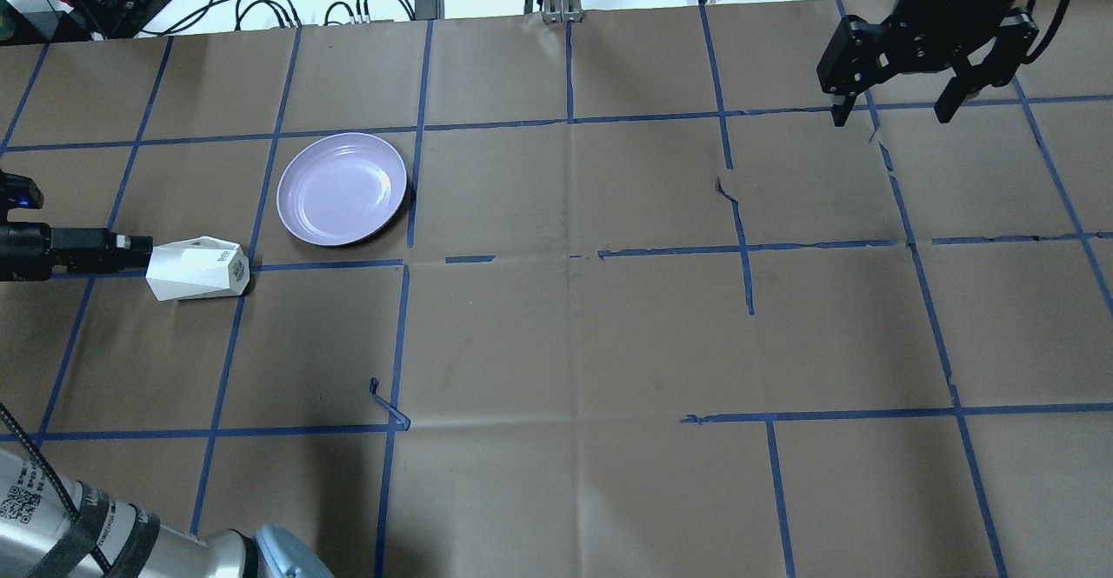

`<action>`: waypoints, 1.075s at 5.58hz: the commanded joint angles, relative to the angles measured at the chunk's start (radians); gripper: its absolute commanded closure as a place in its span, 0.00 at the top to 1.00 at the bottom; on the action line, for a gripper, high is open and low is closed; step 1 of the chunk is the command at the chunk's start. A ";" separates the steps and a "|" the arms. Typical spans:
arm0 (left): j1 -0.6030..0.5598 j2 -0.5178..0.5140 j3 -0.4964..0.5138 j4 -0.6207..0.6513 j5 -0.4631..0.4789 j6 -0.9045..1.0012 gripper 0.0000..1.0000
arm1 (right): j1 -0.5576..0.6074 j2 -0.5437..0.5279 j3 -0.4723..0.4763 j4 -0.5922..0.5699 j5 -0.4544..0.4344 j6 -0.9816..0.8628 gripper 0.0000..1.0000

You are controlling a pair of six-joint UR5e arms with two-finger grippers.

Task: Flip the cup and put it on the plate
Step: 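Lower the left gripper beside the white cup and grasp it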

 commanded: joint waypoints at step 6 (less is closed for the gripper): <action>-0.026 0.128 0.012 -0.052 -0.003 -0.165 0.00 | 0.000 0.000 0.000 0.000 0.000 0.000 1.00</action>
